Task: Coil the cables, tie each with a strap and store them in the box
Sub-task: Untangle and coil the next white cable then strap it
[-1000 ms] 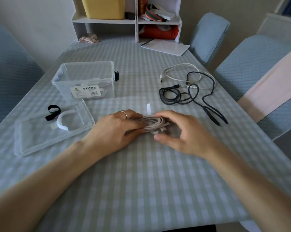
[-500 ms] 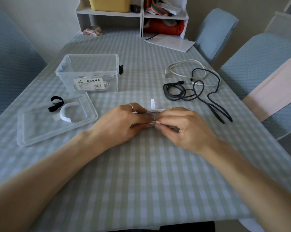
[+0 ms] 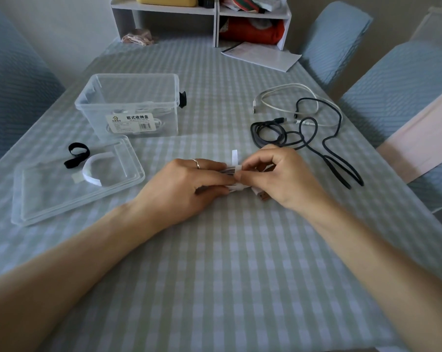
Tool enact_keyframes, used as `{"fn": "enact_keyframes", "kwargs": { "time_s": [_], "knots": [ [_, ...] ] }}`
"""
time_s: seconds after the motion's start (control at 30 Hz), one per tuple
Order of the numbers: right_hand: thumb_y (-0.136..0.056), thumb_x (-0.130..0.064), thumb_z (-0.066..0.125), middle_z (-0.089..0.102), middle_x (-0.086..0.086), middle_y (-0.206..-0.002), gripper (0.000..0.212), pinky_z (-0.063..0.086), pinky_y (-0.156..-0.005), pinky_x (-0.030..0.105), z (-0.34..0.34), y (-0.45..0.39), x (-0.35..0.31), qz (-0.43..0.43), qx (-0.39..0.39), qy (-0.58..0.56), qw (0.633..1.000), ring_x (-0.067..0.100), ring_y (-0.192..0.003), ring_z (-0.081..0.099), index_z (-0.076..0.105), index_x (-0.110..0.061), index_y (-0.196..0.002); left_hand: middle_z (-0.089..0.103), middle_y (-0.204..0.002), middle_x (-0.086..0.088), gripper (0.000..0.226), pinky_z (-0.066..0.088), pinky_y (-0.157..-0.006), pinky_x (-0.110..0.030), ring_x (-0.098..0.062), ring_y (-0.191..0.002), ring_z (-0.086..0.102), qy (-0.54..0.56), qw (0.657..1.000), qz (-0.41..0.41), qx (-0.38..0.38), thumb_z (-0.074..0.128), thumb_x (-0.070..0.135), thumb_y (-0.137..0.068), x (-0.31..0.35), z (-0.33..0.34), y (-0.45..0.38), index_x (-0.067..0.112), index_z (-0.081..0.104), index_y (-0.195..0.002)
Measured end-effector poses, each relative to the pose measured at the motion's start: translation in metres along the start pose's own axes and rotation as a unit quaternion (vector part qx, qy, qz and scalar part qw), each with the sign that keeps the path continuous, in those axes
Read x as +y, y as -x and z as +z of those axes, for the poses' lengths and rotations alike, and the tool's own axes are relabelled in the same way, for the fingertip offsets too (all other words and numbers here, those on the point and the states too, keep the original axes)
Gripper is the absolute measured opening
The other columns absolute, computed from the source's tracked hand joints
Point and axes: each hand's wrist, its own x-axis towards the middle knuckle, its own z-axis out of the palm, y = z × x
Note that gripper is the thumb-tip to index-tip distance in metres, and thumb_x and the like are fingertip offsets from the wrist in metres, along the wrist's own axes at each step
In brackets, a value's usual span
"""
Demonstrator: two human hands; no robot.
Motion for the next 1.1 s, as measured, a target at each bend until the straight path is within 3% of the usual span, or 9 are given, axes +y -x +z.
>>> {"fn": "enact_keyframes", "kwargs": {
  "time_s": [0.2, 0.33, 0.43, 0.53, 0.67, 0.77, 0.87, 0.97, 1.1],
  "knots": [
    [-0.081, -0.026, 0.081, 0.065, -0.001, -0.092, 0.007, 0.05, -0.062, 0.023, 0.001, 0.003, 0.0, 0.012, 0.02, 0.013, 1.0, 0.017, -0.069, 0.065, 0.078, -0.021, -0.081, 0.074, -0.112, -0.002, 0.023, 0.055, -0.09, -0.026, -0.008, -0.107, 0.067, 0.018, 1.0, -0.006, 0.009, 0.072, 0.021, -0.086, 0.005, 0.0, 0.0, 0.024, 0.077, -0.109],
    [-0.083, -0.025, 0.079, 0.066, 0.001, -0.093, 0.005, 0.048, -0.059, 0.013, -0.001, 0.003, -0.001, 0.025, 0.014, -0.004, 1.0, 0.012, -0.073, 0.065, 0.078, -0.022, -0.079, 0.073, -0.114, 0.0, 0.023, 0.055, -0.088, -0.026, -0.009, -0.105, 0.069, 0.013, 0.999, -0.032, -0.002, 0.066, 0.029, -0.089, 0.009, 0.001, 0.001, 0.025, 0.077, -0.108],
    [-0.083, -0.023, 0.079, 0.067, 0.006, -0.095, 0.005, 0.049, -0.053, 0.012, -0.002, 0.002, -0.002, 0.033, 0.006, -0.028, 0.999, 0.014, -0.074, 0.066, 0.079, -0.022, -0.078, 0.073, -0.109, 0.007, 0.018, 0.049, -0.089, -0.015, 0.002, -0.102, 0.065, 0.064, 0.989, -0.13, 0.007, 0.072, 0.03, -0.084, 0.016, -0.001, -0.003, 0.021, 0.079, -0.098],
    [-0.082, -0.023, 0.08, 0.068, 0.005, -0.093, 0.004, 0.048, -0.055, 0.012, -0.003, 0.001, -0.002, 0.034, 0.005, -0.045, 0.998, 0.013, -0.076, 0.068, 0.079, -0.023, -0.078, 0.071, -0.101, 0.018, 0.009, 0.044, -0.083, -0.007, 0.008, -0.096, 0.062, 0.133, 0.955, -0.265, 0.006, 0.076, 0.032, -0.085, 0.022, 0.0, -0.013, 0.026, 0.079, -0.091],
    [-0.081, -0.029, 0.08, 0.07, 0.002, -0.092, 0.002, 0.052, -0.077, 0.026, -0.001, 0.0, 0.002, 0.027, 0.015, -0.011, 0.999, 0.013, -0.087, 0.067, 0.08, -0.027, -0.08, 0.068, -0.104, 0.019, 0.008, 0.041, -0.075, -0.003, 0.009, -0.094, 0.06, 0.153, 0.931, -0.331, -0.023, 0.074, 0.032, -0.085, 0.027, 0.005, -0.023, 0.032, 0.075, -0.077],
    [-0.081, -0.029, 0.08, 0.07, 0.001, -0.09, 0.003, 0.052, -0.078, 0.027, 0.0, 0.0, 0.003, 0.026, 0.019, -0.013, 0.999, 0.012, -0.087, 0.066, 0.08, -0.03, -0.079, 0.067, -0.103, 0.022, 0.008, 0.038, -0.07, 0.002, 0.012, -0.097, 0.059, 0.193, 0.909, -0.367, -0.032, 0.073, 0.03, -0.085, 0.031, 0.004, -0.026, 0.031, 0.076, -0.078],
    [-0.082, -0.027, 0.079, 0.071, -0.002, -0.088, 0.006, 0.053, -0.077, 0.023, 0.0, 0.004, 0.001, 0.016, 0.021, -0.016, 1.0, 0.009, -0.086, 0.067, 0.079, -0.031, -0.078, 0.068, -0.109, 0.02, 0.006, 0.041, -0.075, -0.003, 0.006, -0.102, 0.06, 0.22, 0.896, -0.383, -0.042, 0.073, 0.028, -0.086, 0.033, 0.004, -0.028, 0.028, 0.077, -0.082],
    [-0.085, -0.021, 0.075, 0.074, -0.004, -0.079, 0.007, 0.052, -0.068, 0.016, -0.004, 0.002, -0.002, 0.041, 0.025, -0.042, 0.998, 0.004, -0.076, 0.069, 0.077, -0.02, -0.079, 0.069, -0.107, 0.019, 0.008, 0.045, -0.079, -0.01, 0.003, -0.098, 0.063, 0.252, 0.877, -0.407, -0.042, 0.074, 0.022, -0.085, 0.034, 0.003, -0.03, 0.026, 0.078, -0.079],
    [-0.087, -0.03, 0.072, 0.072, -0.013, -0.08, 0.005, 0.053, -0.075, 0.025, -0.011, -0.024, -0.003, 0.095, 0.019, 0.024, 0.995, 0.002, -0.077, 0.067, 0.076, -0.028, -0.084, 0.07, -0.104, 0.021, 0.017, 0.048, -0.083, -0.015, 0.002, -0.095, 0.065, 0.27, 0.866, -0.419, -0.042, 0.075, 0.02, -0.085, 0.035, 0.0, -0.032, 0.031, 0.077, -0.072]
  ]
}}
